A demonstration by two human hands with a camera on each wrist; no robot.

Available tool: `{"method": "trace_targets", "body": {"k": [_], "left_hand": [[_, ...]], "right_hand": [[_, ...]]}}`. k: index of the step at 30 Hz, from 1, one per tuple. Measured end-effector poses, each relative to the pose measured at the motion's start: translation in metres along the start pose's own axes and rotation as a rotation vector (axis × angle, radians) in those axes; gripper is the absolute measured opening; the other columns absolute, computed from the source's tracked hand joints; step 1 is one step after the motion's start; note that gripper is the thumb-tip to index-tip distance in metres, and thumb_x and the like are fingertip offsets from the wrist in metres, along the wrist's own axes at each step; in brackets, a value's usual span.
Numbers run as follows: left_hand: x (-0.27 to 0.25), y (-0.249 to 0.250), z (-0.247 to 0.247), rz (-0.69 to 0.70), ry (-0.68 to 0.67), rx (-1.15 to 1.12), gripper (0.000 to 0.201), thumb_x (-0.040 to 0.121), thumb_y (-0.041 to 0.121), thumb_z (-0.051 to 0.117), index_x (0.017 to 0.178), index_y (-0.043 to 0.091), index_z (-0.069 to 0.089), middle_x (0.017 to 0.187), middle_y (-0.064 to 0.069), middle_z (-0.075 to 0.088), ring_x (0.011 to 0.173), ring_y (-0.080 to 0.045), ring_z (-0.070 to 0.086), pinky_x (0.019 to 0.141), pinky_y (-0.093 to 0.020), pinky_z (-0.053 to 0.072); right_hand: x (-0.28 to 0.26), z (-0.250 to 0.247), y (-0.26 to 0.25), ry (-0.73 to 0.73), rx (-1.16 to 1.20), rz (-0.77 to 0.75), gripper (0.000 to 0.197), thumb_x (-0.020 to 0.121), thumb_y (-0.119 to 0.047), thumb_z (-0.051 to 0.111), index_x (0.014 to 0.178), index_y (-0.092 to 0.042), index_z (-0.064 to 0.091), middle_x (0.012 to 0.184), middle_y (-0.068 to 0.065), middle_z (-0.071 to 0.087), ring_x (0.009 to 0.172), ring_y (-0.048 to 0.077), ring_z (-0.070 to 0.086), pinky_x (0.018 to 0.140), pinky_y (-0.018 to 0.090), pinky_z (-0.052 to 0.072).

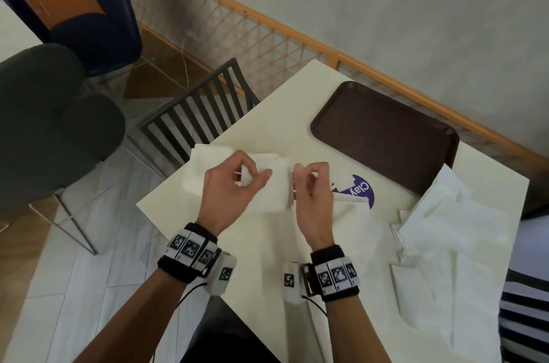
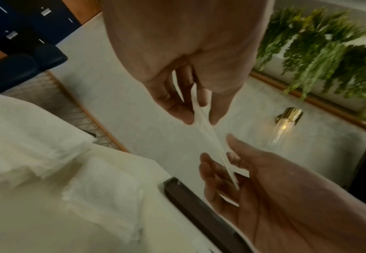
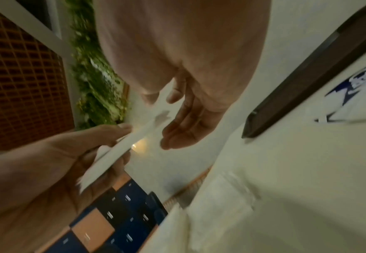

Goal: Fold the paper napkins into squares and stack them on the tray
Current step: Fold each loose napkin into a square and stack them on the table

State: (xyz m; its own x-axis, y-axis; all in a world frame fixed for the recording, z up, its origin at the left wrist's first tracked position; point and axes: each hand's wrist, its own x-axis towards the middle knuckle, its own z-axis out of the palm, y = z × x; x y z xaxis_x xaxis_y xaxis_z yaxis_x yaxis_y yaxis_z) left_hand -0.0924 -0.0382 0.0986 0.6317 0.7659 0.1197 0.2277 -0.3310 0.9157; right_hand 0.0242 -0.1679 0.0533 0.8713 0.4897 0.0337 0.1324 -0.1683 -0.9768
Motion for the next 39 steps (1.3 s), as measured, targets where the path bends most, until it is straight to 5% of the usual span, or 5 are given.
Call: {"method": "trace_targets", "body": {"k": [10,22,31,35,39], "left_hand": [[0.080,-0.107,0.050,-0.113,-0.345,0.591,0.041,0.100,0.010,0.072,0.139,0.006,0.059,0.147,-0.016,0.040,0.132,-0.037,0.050,0.115,-0.036,0.041],[-0.029,-0.079,0.091,0.086,-0.268,0.526,0.027,0.091,0.023,0.082,0.116,0.027,0.074,0.149,-0.002,0.048,0.139,-0.033,0.034,0.103,-0.044,0.034],[-0.083,-0.026,0.122,-0.166,-0.429,0.106,0.043,0.104,0.059,0.059,0.095,0.020,0.076,0.085,0.007,0.079,0.082,-0.007,0.074,0.088,-0.038,0.061],[-0.079,0.003,0.118,-0.485,-0.516,-0.409,0.084,0.092,0.087,0.039,0.120,0.019,0.080,0.116,-0.005,0.082,0.114,-0.021,0.076,0.105,-0.045,0.057],[-0.070,0.019,0.109,-0.522,-0.505,-0.745,0.064,0.101,0.060,0.063,0.137,0.008,0.071,0.139,-0.017,0.071,0.136,-0.039,0.063,0.114,-0.050,0.049]], "right_hand": [[0.063,0.059,0.054,-0.278,-0.444,0.142,0.014,0.103,-0.003,0.056,0.112,-0.010,0.064,0.102,0.012,0.075,0.098,0.035,0.072,0.090,0.045,0.059],[0.023,-0.132,0.087,-0.087,-1.002,0.345,0.054,0.104,-0.051,0.066,0.133,-0.005,0.058,0.128,0.018,0.065,0.124,0.042,0.062,0.105,0.051,0.053],[-0.002,-0.151,0.060,-0.209,-0.191,0.147,0.031,0.103,-0.030,0.075,0.083,-0.019,0.054,0.076,-0.010,0.054,0.075,0.017,0.052,0.075,0.036,0.044],[-0.025,-0.154,0.015,-0.265,0.137,0.111,0.033,0.106,-0.007,0.069,0.083,-0.012,0.045,0.077,0.001,0.046,0.075,0.018,0.043,0.070,0.030,0.039],[-0.049,-0.161,0.012,-0.310,0.145,0.143,0.026,0.104,-0.014,0.073,0.092,-0.014,0.050,0.077,0.026,0.047,0.075,0.024,0.050,0.072,0.040,0.041]]}}
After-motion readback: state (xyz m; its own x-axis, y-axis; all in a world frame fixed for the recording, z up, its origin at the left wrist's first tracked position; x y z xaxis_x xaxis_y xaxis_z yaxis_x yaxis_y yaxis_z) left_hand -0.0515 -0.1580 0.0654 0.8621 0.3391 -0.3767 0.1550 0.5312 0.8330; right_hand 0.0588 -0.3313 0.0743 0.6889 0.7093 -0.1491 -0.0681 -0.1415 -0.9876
